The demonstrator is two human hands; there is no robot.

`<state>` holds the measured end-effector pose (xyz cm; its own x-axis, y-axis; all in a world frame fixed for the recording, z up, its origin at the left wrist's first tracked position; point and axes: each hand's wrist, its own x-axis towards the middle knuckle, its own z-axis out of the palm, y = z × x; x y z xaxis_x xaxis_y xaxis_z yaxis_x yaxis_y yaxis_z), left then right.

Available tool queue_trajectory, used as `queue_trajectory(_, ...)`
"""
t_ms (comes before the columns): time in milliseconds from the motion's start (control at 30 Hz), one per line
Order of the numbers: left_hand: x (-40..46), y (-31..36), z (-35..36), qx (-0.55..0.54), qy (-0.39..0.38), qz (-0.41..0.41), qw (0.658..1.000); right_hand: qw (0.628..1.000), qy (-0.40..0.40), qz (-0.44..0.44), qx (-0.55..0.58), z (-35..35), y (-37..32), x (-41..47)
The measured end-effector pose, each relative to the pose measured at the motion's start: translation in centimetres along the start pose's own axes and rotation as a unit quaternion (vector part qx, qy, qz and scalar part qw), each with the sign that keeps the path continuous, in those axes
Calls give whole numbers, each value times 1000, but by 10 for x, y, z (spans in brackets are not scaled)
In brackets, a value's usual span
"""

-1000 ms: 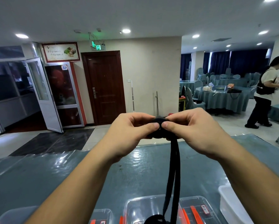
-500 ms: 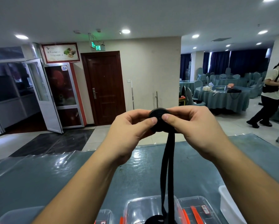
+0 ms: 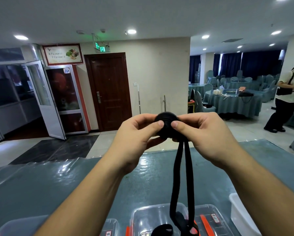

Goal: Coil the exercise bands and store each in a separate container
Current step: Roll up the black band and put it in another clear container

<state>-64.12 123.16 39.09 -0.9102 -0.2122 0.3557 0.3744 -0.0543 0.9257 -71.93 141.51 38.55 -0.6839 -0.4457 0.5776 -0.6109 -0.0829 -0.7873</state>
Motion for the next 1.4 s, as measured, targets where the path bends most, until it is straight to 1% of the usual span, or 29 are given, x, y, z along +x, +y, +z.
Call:
queue_trajectory(100,2,2,-3,80,-17,22,996,999,-25,14,-18,-3,0,0)
queue_trajectory(133,3,2,-3,88,-12,28,996,999,-24,19,-10,-3,-1,1)
queue_trajectory(233,2,0,2,22,11,18,1000,999,13,16,33,1,-1,0)
queue_trajectory(300,0,-5,6,-15,19,2,1000,999,32,7,24,3,-1,0)
queue_trajectory(333,-1,-6,7,-18,17,-4,1000,999,29,6,12,2,-1,0)
queue_trajectory(367,-1,-7,6,-4,10,-4,1000,1000,14,8,1,0,-1,0)
queue_trajectory(467,2,-1,1,118,-19,30,992,998,-51,16,-23,-5,-1,0)
queue_trajectory(500,3,0,-1,136,-25,42,989,998,-54,16,-15,-4,-1,0)
queue_trajectory(600,2,0,1,79,-3,49,996,999,-4,13,33,1,2,-1)
queue_trajectory(667,-1,-3,3,34,9,29,999,1000,13,5,27,1,5,-1)
queue_trajectory(700,-2,-4,3,20,5,17,1000,1000,9,2,18,0,6,-1)
queue_trajectory(733,-2,-5,1,24,-3,11,1000,1000,-4,3,13,-2,7,-1)
queue_trajectory(833,1,0,-6,130,-38,23,990,999,-47,13,-6,-5,6,-2)
queue_trajectory(867,2,1,-8,135,-45,25,989,999,-49,14,-4,-5,5,-2)
queue_trajectory(967,1,1,-4,35,-22,18,999,999,-9,20,33,0,5,0)
queue_trajectory(1033,-1,-3,0,0,-3,13,1000,999,10,22,33,1,4,1)
queue_trajectory(1100,-2,-5,0,9,-10,5,1000,1000,-6,24,14,-3,3,2)
queue_trajectory(1167,-1,-2,-2,52,-37,2,998,999,-32,25,-12,-6,2,2)
queue_trajectory(1233,0,1,-3,78,-44,10,996,999,-38,30,-2,-6,2,1)
queue_trajectory(1300,1,0,-1,55,-21,15,998,999,-19,34,26,-4,4,1)
queue_trajectory(1400,0,-6,3,-1,0,-10,1000,1000,14,26,11,-3,5,2)
